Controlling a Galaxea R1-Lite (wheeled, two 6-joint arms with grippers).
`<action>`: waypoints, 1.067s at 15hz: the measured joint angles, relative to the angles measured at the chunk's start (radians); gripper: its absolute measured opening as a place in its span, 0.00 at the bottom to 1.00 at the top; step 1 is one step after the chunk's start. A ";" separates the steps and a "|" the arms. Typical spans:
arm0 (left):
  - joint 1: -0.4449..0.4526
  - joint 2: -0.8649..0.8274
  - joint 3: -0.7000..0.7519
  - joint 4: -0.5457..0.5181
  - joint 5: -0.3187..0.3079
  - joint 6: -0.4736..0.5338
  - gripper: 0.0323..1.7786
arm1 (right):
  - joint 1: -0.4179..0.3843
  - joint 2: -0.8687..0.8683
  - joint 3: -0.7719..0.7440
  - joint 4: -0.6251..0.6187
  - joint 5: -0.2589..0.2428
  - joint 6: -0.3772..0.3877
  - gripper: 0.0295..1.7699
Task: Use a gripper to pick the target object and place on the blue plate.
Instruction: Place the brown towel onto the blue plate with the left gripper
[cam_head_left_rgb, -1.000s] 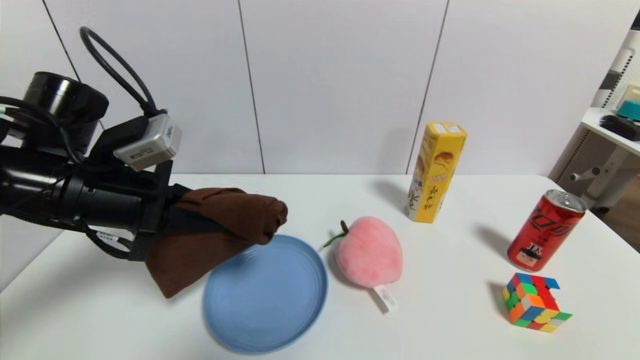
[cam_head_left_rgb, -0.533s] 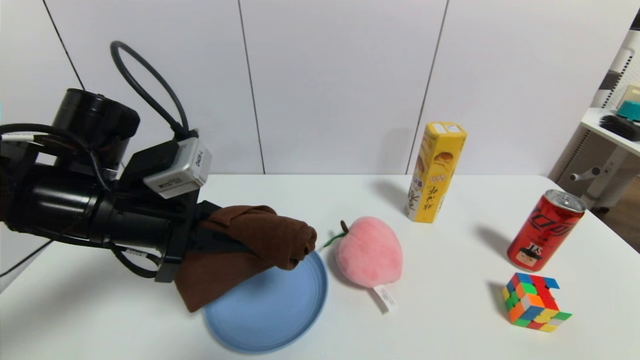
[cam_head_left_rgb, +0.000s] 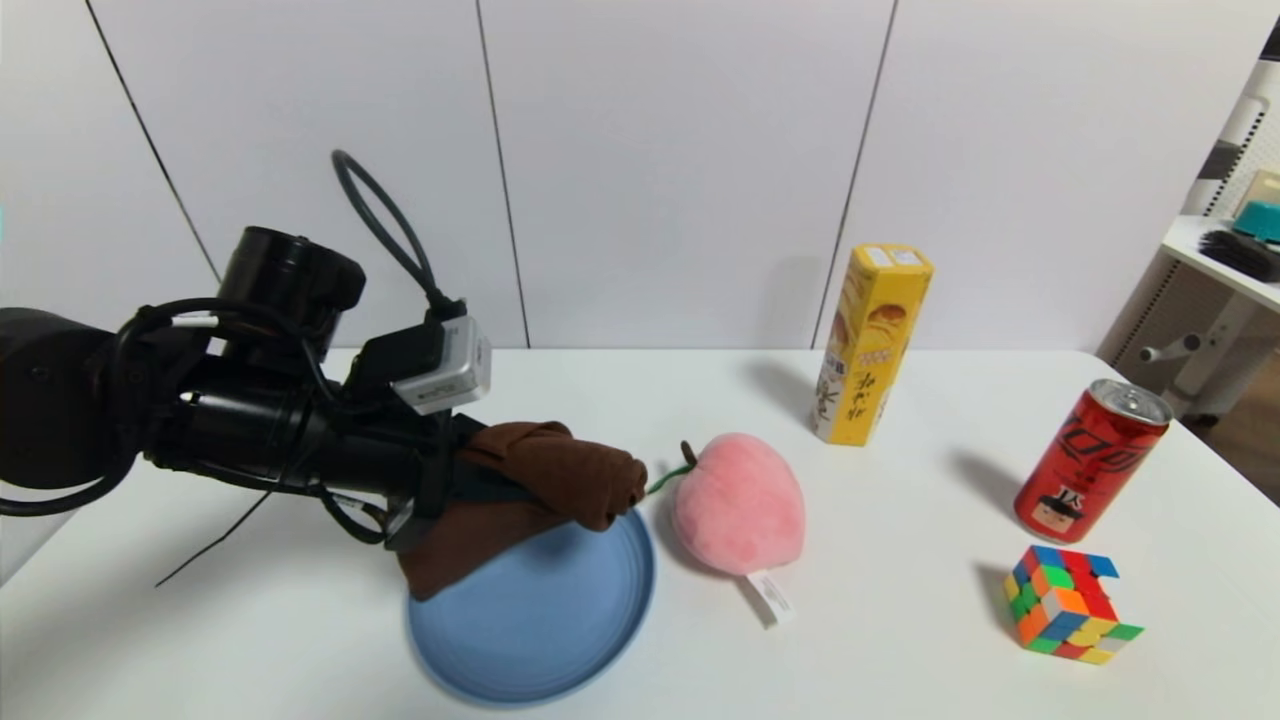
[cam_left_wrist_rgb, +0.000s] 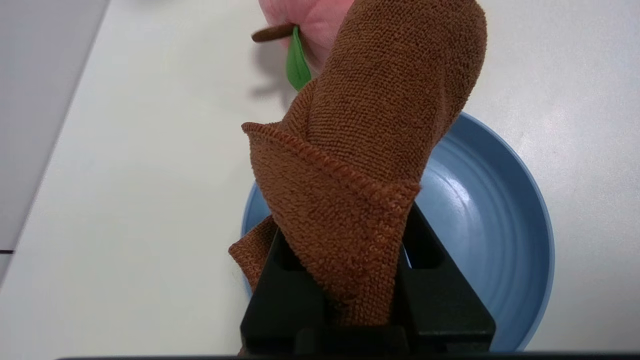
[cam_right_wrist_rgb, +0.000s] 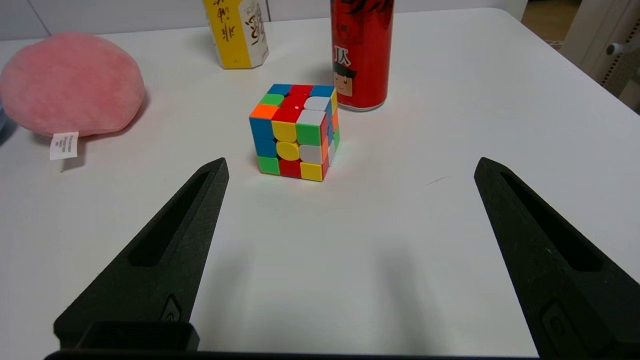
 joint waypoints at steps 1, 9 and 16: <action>-0.008 0.011 0.003 0.000 0.000 -0.005 0.18 | 0.000 0.000 0.000 0.000 0.000 0.000 0.96; -0.023 0.072 0.001 0.000 -0.003 -0.032 0.18 | 0.000 0.000 0.000 0.000 0.000 0.000 0.96; -0.023 0.082 -0.004 0.000 -0.008 -0.046 0.18 | 0.000 0.000 0.000 0.000 0.000 0.000 0.96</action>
